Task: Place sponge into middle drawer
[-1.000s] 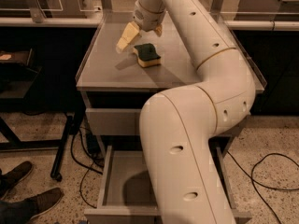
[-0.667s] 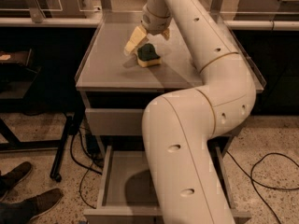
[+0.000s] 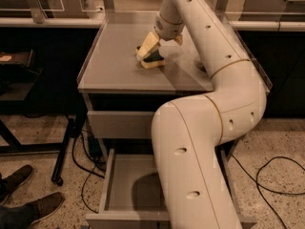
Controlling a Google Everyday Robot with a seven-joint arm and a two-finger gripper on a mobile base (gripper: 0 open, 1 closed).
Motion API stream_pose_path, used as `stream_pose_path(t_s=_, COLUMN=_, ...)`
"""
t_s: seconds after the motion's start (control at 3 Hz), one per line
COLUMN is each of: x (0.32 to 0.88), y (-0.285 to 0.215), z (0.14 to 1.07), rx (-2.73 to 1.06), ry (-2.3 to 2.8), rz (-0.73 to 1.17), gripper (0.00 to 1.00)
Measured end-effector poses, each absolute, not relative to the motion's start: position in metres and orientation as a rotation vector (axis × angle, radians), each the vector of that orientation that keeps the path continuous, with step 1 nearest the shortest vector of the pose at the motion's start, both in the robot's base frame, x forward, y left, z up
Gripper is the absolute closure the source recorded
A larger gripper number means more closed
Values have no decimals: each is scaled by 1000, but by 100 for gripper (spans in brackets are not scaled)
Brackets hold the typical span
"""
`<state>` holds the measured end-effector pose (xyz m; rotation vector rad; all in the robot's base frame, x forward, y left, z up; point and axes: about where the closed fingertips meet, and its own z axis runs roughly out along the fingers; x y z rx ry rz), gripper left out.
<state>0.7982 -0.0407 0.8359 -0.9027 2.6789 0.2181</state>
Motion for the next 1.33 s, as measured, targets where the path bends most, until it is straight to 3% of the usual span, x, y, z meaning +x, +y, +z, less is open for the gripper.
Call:
stream_pose_path(t_s=0.33, x=798, y=-41, z=836, rx=-903, ry=2679, rz=218, gripper=18)
stream_pose_path(t_s=1.33, x=798, y=-41, z=836, rx=-903, ry=2678, rz=218, gripper=97)
